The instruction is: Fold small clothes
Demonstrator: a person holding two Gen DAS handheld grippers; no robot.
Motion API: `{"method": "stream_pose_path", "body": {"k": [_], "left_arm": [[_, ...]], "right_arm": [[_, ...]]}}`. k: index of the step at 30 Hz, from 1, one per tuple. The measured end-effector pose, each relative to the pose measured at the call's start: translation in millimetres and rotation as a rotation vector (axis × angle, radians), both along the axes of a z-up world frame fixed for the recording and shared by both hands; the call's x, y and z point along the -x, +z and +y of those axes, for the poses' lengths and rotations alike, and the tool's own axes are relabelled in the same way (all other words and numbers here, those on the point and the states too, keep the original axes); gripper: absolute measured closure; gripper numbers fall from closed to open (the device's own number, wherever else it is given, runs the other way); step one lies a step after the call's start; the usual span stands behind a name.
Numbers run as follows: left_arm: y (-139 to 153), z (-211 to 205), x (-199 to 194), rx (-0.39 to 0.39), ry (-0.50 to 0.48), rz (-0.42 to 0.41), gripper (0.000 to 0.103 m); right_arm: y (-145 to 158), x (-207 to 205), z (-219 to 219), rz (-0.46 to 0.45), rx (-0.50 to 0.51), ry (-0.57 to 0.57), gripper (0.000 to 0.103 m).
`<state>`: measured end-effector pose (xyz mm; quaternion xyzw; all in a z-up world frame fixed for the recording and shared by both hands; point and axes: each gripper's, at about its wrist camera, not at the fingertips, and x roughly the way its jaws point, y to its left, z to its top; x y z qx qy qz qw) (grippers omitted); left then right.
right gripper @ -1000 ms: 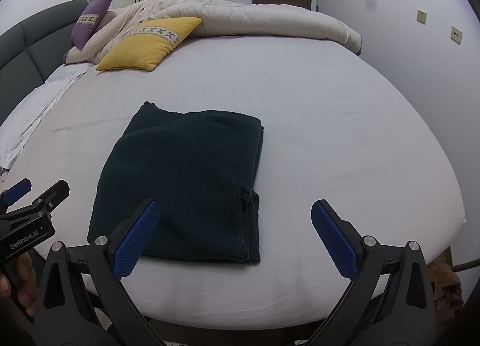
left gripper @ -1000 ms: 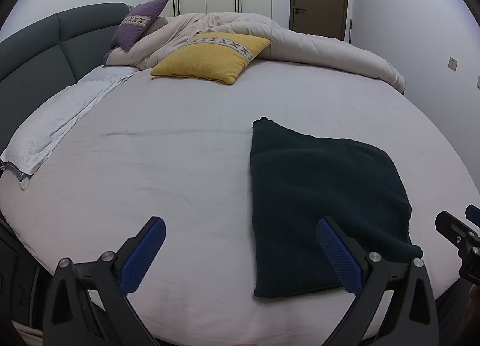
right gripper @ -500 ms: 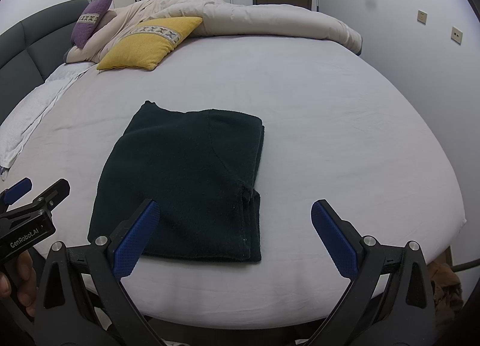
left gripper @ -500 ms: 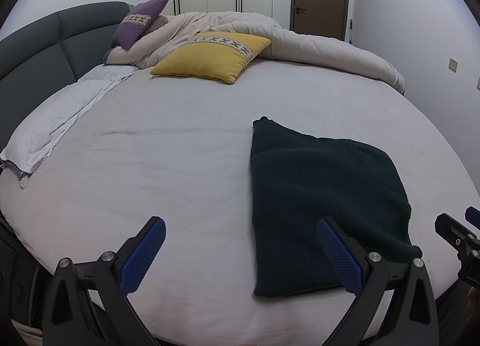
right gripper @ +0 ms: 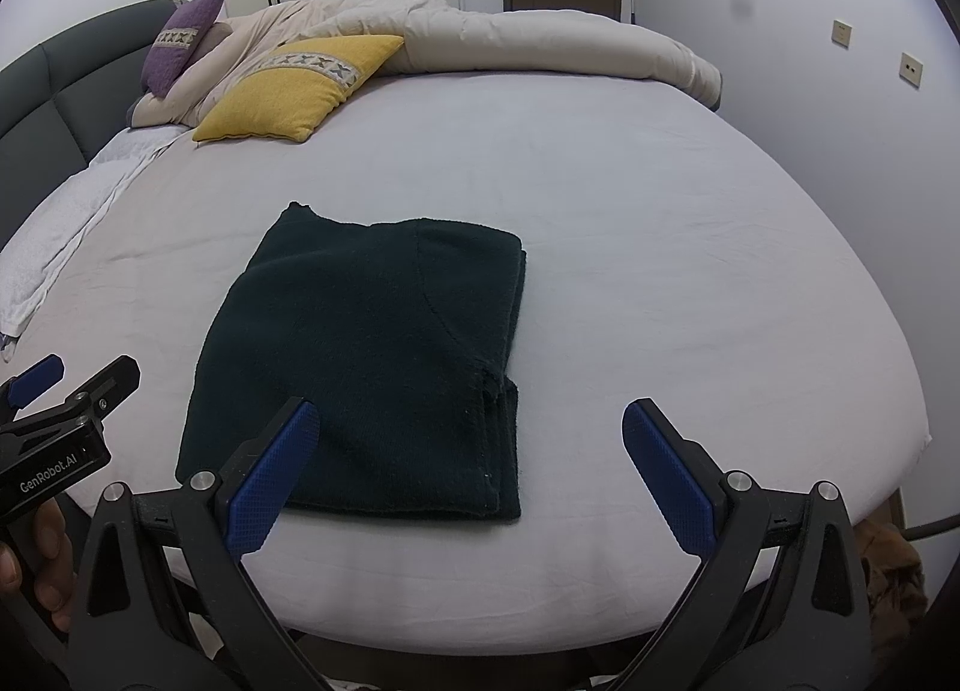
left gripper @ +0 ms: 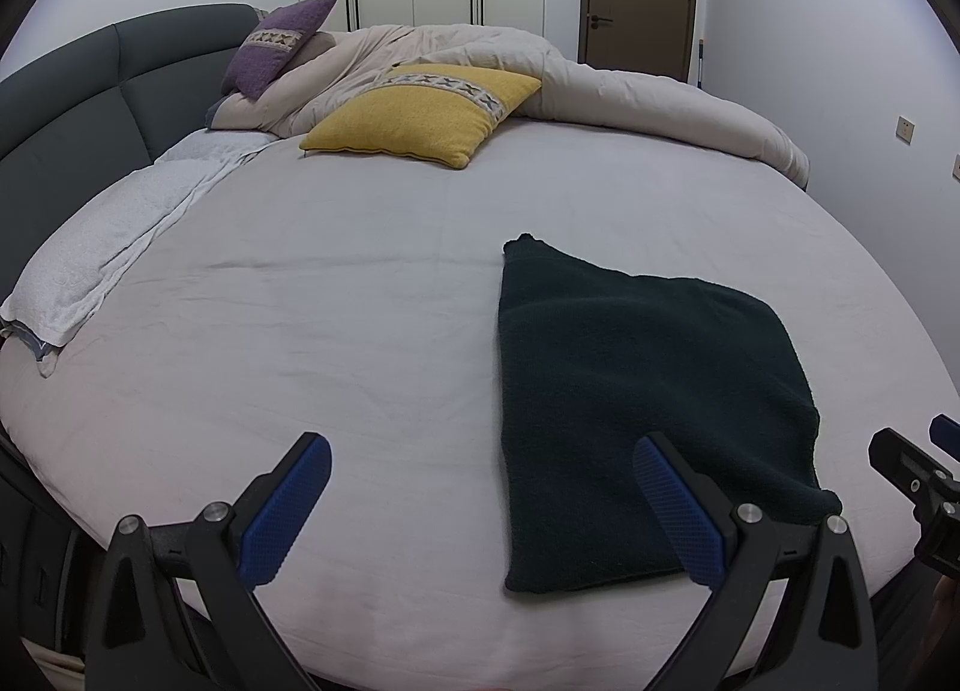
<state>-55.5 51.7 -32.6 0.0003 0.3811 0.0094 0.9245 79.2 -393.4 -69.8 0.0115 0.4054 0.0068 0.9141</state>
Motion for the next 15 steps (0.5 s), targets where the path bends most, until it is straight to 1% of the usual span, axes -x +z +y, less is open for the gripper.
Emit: {"method": "stream_pose_path", "body": {"k": [15], "left_arm": [[-0.9, -2.4, 2.7, 0.001, 0.001, 0.002, 0.000]], "right_arm": [[-1.1, 1.1, 1.5, 0.002, 0.000, -0.003, 0.000]]}}
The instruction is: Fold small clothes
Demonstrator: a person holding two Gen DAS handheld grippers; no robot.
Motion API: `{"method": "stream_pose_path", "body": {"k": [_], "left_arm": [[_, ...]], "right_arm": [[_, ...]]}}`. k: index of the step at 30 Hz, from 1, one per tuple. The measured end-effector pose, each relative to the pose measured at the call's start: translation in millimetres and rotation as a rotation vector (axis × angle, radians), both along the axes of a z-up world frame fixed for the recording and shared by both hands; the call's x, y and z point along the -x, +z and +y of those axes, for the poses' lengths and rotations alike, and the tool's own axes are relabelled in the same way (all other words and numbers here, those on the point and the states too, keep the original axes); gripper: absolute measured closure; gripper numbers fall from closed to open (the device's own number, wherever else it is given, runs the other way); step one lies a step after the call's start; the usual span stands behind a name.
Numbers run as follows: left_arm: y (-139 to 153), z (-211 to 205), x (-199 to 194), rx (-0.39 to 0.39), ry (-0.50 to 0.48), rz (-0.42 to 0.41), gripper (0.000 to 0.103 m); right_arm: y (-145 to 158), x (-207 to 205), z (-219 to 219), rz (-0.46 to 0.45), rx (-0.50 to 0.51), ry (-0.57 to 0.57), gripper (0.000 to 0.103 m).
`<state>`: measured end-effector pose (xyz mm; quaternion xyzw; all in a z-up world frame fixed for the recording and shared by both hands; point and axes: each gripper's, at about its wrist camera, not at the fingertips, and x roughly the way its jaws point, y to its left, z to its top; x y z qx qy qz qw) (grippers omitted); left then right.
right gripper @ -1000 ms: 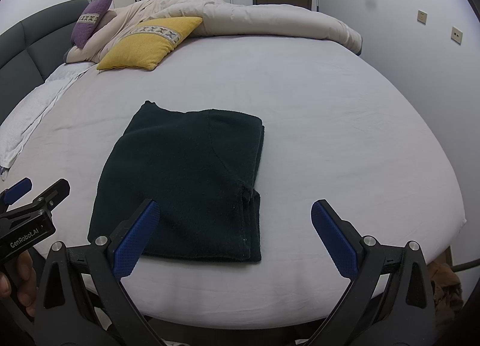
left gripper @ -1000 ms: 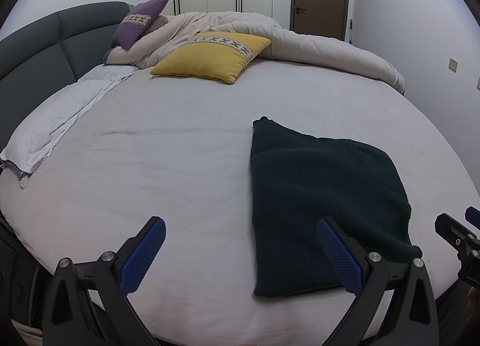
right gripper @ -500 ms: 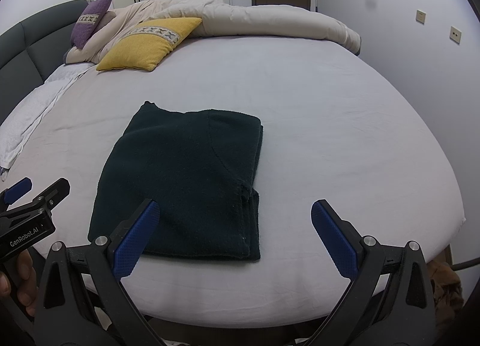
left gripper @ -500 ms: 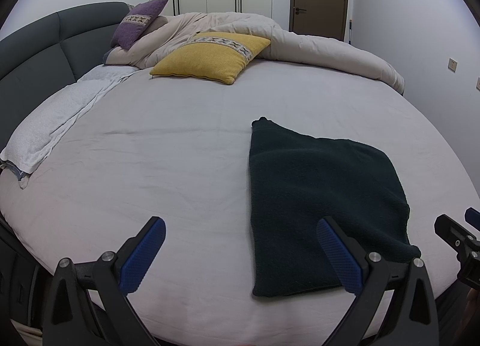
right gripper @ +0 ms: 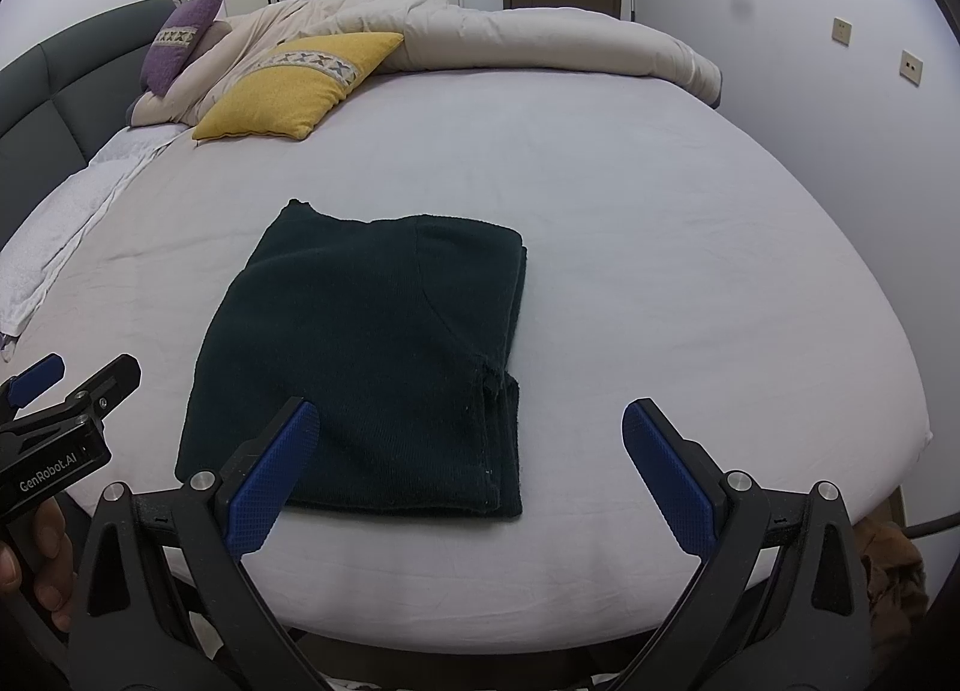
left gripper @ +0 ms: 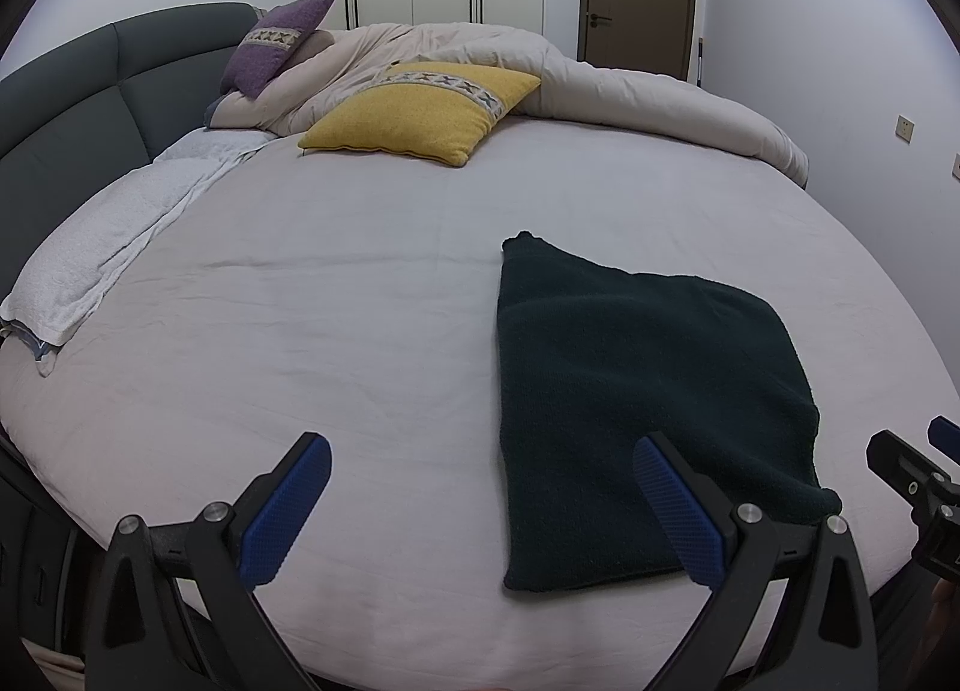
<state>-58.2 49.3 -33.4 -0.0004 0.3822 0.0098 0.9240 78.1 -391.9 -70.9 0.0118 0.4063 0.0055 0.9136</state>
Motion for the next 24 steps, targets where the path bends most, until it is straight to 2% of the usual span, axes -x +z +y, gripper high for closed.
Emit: {"method": "stream_pose_path", "body": {"k": [24], "left_arm": [[-4.3, -1.4, 0.6, -0.001, -0.001, 0.005, 0.000]], "right_arm": [[-5.7, 2.4, 2.4, 0.008, -0.006, 0.001, 0.000]]}}
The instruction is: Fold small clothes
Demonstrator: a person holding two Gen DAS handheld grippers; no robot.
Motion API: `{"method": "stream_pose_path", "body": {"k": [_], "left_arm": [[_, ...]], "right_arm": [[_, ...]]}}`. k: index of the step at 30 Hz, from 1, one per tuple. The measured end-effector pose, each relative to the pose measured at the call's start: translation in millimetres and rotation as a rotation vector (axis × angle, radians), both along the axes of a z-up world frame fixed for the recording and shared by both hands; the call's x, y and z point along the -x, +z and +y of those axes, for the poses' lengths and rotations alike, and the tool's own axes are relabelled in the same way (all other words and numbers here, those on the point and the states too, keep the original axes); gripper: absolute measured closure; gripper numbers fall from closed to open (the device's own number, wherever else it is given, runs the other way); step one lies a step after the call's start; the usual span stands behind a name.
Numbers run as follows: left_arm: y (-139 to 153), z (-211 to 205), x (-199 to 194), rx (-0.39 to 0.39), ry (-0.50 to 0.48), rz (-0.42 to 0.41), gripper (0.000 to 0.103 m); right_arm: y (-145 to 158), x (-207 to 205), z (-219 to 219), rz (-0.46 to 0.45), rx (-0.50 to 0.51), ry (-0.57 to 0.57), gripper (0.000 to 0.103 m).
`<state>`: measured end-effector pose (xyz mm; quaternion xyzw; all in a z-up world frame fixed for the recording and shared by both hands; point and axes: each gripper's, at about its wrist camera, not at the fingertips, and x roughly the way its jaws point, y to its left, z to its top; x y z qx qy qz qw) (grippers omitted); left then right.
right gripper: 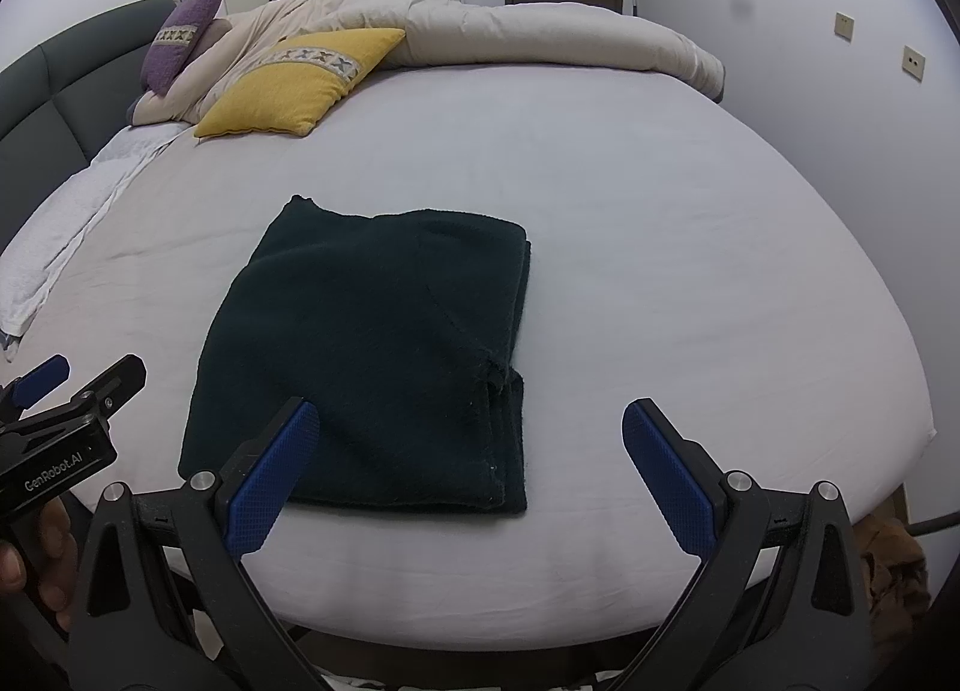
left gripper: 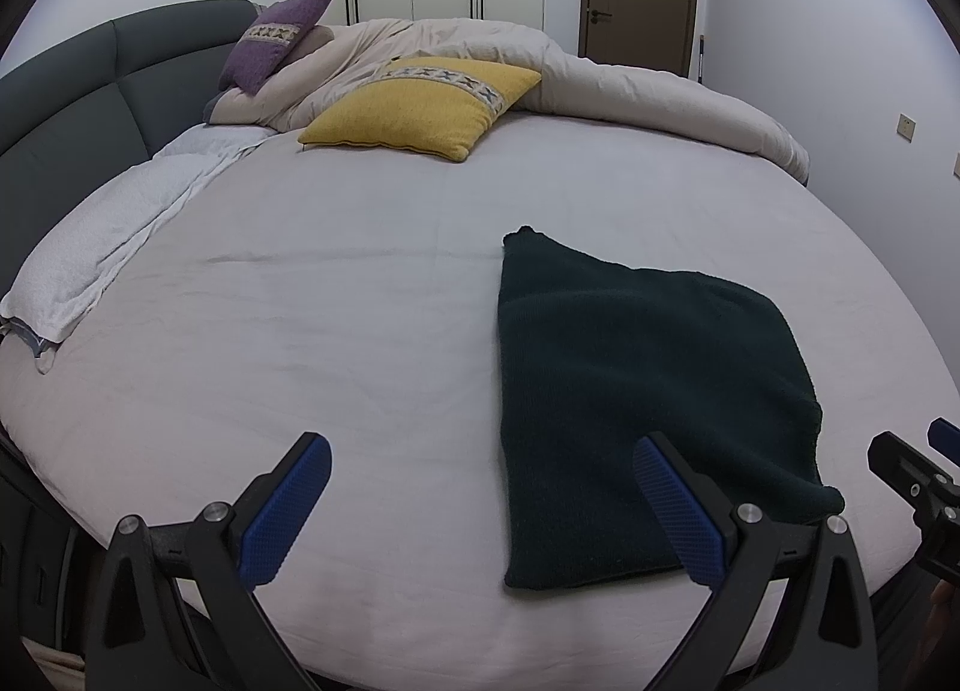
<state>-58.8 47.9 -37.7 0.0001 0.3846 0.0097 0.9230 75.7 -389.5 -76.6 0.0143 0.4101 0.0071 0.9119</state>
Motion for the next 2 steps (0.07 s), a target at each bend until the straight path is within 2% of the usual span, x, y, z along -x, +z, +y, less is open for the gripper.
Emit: {"method": "stream_pose_path", "body": {"k": [2], "left_arm": [[-0.1, 0.6, -0.4, 0.006, -0.004, 0.001, 0.000]], "right_arm": [[-0.3, 0.4, 0.4, 0.000, -0.001, 0.000, 0.000]]}}
